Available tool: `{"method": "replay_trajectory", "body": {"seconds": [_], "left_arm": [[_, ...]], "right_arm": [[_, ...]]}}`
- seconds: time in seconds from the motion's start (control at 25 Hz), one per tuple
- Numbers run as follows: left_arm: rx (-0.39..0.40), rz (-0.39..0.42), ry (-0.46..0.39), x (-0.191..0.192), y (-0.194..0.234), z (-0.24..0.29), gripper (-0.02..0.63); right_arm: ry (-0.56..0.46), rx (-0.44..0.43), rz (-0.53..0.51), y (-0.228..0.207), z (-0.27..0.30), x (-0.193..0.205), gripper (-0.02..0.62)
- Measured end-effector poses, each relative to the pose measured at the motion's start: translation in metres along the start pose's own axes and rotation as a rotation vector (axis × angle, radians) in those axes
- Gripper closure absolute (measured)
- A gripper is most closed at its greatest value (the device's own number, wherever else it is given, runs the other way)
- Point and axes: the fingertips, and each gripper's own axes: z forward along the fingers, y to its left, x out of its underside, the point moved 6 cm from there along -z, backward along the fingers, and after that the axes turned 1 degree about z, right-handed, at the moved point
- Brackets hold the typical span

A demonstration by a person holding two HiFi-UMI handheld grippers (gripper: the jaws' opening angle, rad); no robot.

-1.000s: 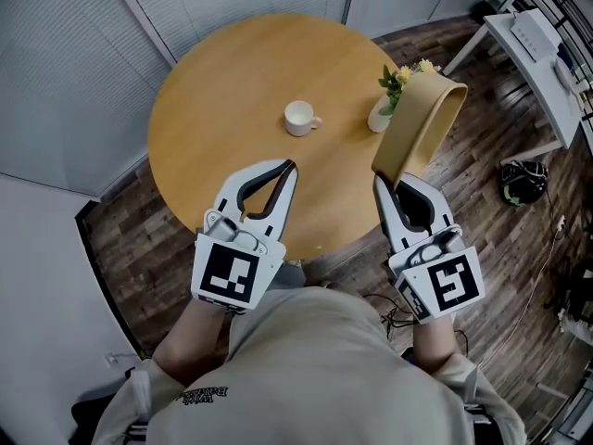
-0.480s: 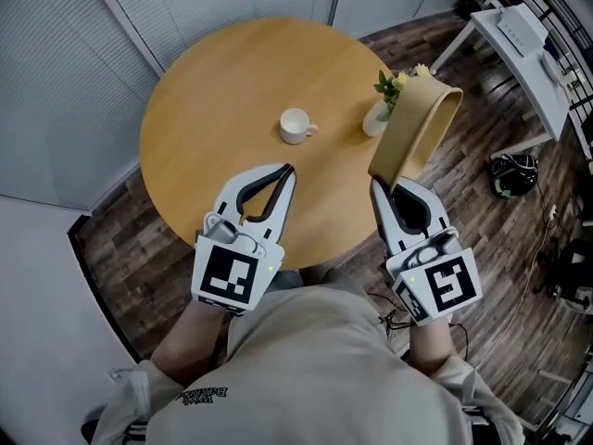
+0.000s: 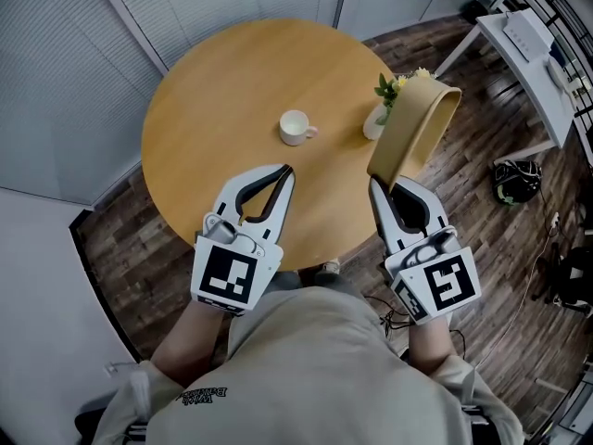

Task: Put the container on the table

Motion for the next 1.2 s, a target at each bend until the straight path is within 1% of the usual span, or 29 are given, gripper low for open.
{"method": "replay_trajectory", "body": {"seconds": [0.16, 0.24, 0.44, 0.56, 0.68, 0.72, 0.84, 1.08, 1.2], "left_arm": [[-0.013, 0.008, 0.008, -0.001, -0.004, 0.003, 0.584], [-0.021, -0.003, 0.009, -0.002, -0.006, 0.004, 0.584], [-0.033, -0.022, 0.019, -0.004, -0.011, 0.008, 0.584], [-0.031, -0.016, 0.02, -0.003, -0.01, 0.011, 0.584], [-0.035, -0.049, 0.019, -0.007, -0.007, 0.016, 0.584], [-0.04, -0.044, 0.025, -0.007, -0.005, 0.018, 0.584], [-0.045, 0.013, 0.048, 0.0, 0.002, 0.027, 0.584], [-0.043, 0.022, 0.094, 0.025, 0.013, 0.044, 0.584], [-0.043, 0.005, 0.132, 0.043, 0.02, 0.053, 0.584]], "right_arm": [[0.007, -0.007, -0.02, -0.005, -0.003, 0.003, 0.561], [0.012, -0.009, -0.03, -0.008, -0.004, 0.005, 0.561], [0.013, -0.033, 0.004, -0.014, -0.006, 0.01, 0.561], [0.027, -0.05, 0.006, -0.018, -0.003, 0.012, 0.561], [0.069, -0.116, -0.003, -0.019, 0.008, 0.014, 0.561], [0.083, -0.136, -0.015, -0.019, 0.013, 0.014, 0.561], [0.136, -0.177, -0.052, -0.021, 0.031, 0.022, 0.561], [0.243, -0.239, -0.037, -0.018, 0.069, 0.053, 0.561], [0.319, -0.26, -0.032, -0.018, 0.086, 0.078, 0.561]]}}
